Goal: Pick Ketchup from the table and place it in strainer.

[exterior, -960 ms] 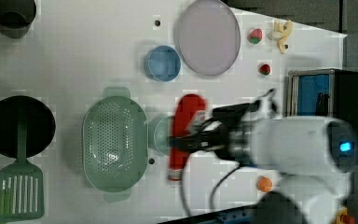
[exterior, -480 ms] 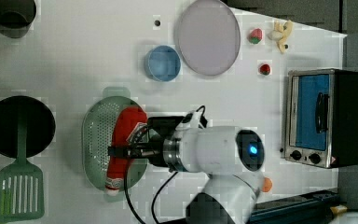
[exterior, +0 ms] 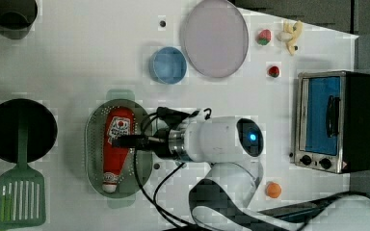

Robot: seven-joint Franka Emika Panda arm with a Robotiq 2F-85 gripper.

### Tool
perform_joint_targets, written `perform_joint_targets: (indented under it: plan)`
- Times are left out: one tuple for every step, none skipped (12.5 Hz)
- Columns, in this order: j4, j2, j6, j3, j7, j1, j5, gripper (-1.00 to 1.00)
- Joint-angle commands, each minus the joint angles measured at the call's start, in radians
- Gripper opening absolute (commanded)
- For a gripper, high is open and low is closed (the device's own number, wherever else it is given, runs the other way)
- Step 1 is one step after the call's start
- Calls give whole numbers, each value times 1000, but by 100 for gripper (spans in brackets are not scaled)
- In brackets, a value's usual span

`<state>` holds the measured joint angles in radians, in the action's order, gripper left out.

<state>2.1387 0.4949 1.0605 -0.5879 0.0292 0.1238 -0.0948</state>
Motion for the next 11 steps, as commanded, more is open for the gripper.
perform_joint_targets:
  plan:
    - [-89,-226,-153,-21,-153,-4,2,100]
    - [-104,-288,-255,-12,-153,-17,1,100]
    - [-122,-347,-368,0,-153,-35,1,100]
    - [-146,-402,-486,15,-152,-53,1,100]
    - [-171,-448,-603,33,-150,-69,1,100]
    - [-197,-484,-704,54,-150,-83,1,100]
    - [-222,-513,-787,79,-149,-94,1,100]
    - [-246,-536,-846,110,-148,-104,1,100]
    - [-269,-556,-884,146,-148,-113,1,100]
    - [-290,-571,-908,188,-148,-123,1,100]
    - [-305,-583,-924,234,-144,-131,1,100]
